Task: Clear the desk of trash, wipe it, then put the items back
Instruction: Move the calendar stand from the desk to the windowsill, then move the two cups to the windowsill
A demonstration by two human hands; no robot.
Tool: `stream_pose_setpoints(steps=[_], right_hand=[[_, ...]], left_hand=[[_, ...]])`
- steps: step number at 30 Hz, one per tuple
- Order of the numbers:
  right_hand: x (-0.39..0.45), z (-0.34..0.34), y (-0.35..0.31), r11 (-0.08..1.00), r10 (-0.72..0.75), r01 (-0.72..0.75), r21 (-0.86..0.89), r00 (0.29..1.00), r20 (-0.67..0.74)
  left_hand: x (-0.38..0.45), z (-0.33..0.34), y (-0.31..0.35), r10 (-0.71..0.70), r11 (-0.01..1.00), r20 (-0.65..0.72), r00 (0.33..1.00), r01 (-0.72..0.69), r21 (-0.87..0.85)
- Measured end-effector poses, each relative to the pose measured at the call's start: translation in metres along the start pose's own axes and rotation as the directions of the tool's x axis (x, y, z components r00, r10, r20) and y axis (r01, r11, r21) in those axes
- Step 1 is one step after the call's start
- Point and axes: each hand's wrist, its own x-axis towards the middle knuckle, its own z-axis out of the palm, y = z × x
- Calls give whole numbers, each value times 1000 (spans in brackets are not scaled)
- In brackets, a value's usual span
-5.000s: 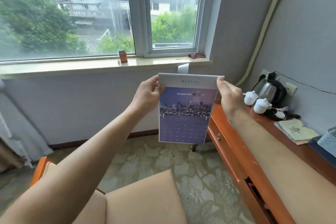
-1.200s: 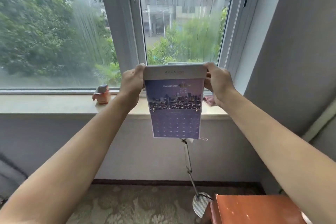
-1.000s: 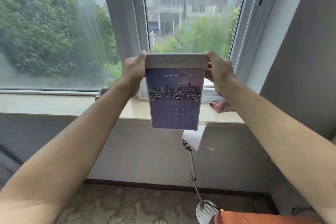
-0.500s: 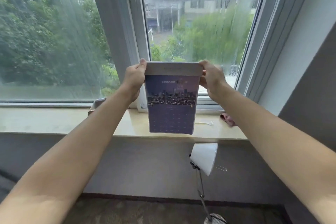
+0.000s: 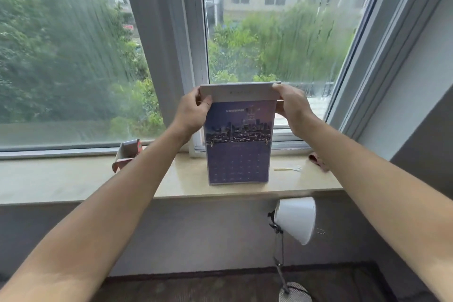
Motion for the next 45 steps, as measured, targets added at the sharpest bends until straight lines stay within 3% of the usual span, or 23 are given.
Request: stream_pose_setpoints(steps=[5,9,11,13,15,16,18,22,25,30,35,42,45], right_hand=[[1,1,-1,997,-46,46,-58,999,11],[-3,1,5,960,-78,66,-273,996,-32],[-10,3,2,933,-108,91,-348,994,-32],[-16,1,0,896,-143,109,-431,989,-46],[-27,-5,-1,837,-184,111,-536,979,-83],[-35,-9,0,810,-213,119,-574,972,-99],[-52,-20,4,755,-270,131,-643,955,-123],[-94,-54,24,635,-365,140,-760,921,-136],[-137,-91,43,542,-390,1,-840,886,-250],[-239,-165,80,491,-385,-404,-772,694,-608],[-354,-218,107,476,-348,-664,-576,459,-817],[-471,-271,121,485,-295,-802,-350,227,-928],[-509,-293,127,530,-263,-808,-256,130,-956]], left_hand=[[2,-2,-2,6,999,39,999,-7,32],[1,-7,1,1,978,92,996,-20,206],[-7,-8,3,41,938,38,998,-52,343],[-22,-6,3,243,860,-129,961,-152,487],[-42,3,4,513,755,-210,833,-321,571],[-52,12,4,595,707,-175,784,-407,578],[-68,36,5,638,659,-10,770,-540,524],[-86,91,12,554,648,271,787,-612,454],[-97,137,18,507,611,416,755,-655,444],[-144,221,26,509,598,582,634,-747,291],[-222,299,46,556,582,709,434,-812,40],[-326,386,83,628,513,762,160,-821,-251],[-361,420,89,664,487,740,110,-814,-316]])
